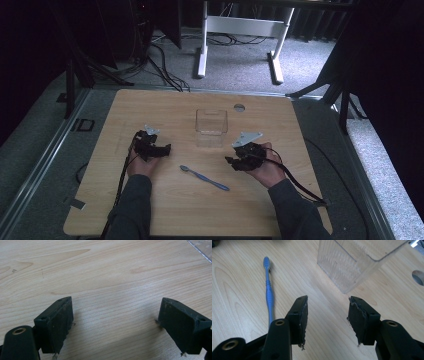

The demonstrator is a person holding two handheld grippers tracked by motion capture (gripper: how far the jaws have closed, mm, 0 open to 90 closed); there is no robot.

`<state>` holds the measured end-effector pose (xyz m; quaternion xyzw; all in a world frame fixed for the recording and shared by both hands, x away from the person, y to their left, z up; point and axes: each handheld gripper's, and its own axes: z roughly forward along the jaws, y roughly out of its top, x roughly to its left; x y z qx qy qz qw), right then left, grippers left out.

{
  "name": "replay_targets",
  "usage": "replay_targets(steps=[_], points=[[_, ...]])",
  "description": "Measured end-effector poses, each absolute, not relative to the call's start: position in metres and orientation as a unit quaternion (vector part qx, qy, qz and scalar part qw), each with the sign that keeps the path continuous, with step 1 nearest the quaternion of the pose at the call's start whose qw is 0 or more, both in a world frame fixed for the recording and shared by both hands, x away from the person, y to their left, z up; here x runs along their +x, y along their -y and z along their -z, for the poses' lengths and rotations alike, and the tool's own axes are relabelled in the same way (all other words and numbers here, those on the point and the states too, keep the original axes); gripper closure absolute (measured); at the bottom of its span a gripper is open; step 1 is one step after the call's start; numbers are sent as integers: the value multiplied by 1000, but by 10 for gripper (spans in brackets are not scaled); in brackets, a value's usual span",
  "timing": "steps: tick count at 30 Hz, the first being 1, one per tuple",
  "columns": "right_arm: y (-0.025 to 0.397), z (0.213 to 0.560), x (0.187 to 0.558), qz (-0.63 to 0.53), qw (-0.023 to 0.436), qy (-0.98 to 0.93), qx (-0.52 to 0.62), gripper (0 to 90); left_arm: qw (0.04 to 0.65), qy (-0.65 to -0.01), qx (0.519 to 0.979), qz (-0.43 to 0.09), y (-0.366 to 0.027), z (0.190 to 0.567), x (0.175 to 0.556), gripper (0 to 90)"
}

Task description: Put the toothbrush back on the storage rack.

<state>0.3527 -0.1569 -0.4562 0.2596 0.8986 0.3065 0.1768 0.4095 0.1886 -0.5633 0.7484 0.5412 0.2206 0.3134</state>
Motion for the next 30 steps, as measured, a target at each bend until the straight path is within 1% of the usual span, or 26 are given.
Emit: replay_targets(steps=[20, 30], points=[[137, 453, 354, -287, 184, -911, 231, 497, 314, -542, 748, -221, -189, 563, 409, 131], [125, 447, 355, -278, 173, -919, 219, 524, 314, -542, 748, -221, -189, 563, 409, 133]])
